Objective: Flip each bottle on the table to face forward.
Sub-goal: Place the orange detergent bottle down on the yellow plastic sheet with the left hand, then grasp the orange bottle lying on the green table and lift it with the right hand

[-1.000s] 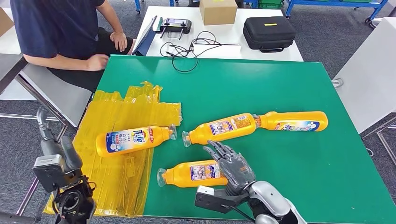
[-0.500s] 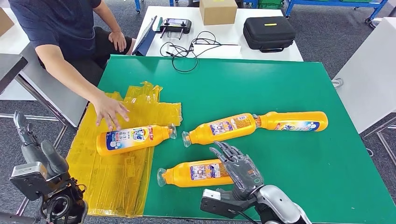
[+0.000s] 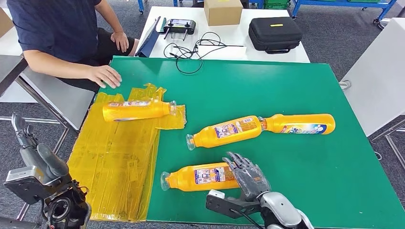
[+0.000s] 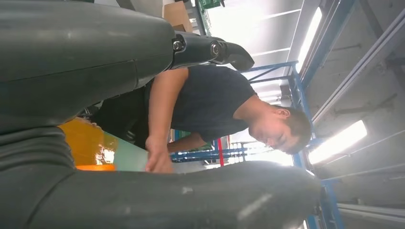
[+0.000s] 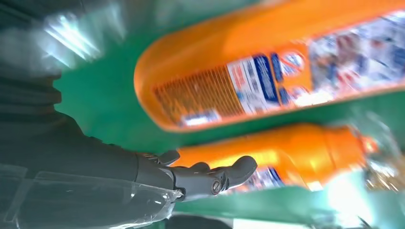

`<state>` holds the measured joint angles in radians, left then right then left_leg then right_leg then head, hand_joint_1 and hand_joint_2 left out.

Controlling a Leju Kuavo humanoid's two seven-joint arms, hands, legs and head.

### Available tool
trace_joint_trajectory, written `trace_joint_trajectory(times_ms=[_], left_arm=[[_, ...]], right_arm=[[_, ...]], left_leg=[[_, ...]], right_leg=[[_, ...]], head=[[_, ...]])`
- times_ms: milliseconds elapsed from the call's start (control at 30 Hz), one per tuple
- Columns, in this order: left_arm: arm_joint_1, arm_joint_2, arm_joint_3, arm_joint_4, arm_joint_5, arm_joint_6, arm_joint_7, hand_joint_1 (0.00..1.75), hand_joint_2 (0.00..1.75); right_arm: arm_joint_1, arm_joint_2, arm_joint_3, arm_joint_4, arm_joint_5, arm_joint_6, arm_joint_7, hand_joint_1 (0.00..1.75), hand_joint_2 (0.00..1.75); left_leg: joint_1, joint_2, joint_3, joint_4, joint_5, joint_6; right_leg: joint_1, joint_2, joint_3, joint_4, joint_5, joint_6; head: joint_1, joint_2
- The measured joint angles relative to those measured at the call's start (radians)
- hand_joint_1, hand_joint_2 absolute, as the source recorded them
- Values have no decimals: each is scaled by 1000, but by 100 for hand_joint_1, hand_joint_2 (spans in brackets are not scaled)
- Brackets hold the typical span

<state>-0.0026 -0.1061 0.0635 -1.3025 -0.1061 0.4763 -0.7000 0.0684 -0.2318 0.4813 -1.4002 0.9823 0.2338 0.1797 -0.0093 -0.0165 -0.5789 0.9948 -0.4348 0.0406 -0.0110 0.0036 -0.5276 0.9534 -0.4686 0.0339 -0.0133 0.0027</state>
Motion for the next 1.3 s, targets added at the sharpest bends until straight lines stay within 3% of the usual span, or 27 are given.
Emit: trace_joint_trajectory(times_ms=[267, 300, 400, 433, 767, 1300], left_arm=[[-17, 2, -22, 3, 49, 7, -2, 0, 0], [-19, 2, -23, 4, 54, 8, -2, 0, 0], [-23, 3, -29, 6, 75, 8, -2, 0, 0], [-24, 3, -31, 6, 81, 8, -2, 0, 0], [-33, 5, -39, -3, 107, 15, -2, 0, 0], [-33, 5, -34, -25, 109, 8, -2, 0, 0]], right_arm=[[-49, 8, -7, 218, 5, -52, -49, 0, 175], [-60, 8, -7, 240, 3, -55, -57, 14, 175], [-95, 10, -7, 308, -5, -63, -81, 145, 175], [-109, 13, -7, 333, -6, -66, -89, 174, 175], [-233, 72, 3, 562, -9, -111, -156, 175, 175], [-264, 80, 4, 610, -28, -111, -186, 175, 175]], left_leg=[[0, 0, 0, 0, 0, 0], [0, 0, 1, 0, 0, 0], [0, 2, 4, 0, 0, 0], [0, 2, 5, 0, -1, 0], [2, 15, 28, -1, -8, -3], [3, 15, 37, -1, -9, -4]], right_leg=[[0, 0, 0, 0, 0, 0], [0, 0, 1, 0, 0, 0], [0, 1, 3, 0, 0, 0], [0, 1, 3, -1, 0, 0], [3, 15, 10, -2, -1, -6], [4, 15, 19, -2, -1, -6]], head=[[0, 0], [0, 0], [0, 0], [0, 0], [0, 0], [0, 0]])
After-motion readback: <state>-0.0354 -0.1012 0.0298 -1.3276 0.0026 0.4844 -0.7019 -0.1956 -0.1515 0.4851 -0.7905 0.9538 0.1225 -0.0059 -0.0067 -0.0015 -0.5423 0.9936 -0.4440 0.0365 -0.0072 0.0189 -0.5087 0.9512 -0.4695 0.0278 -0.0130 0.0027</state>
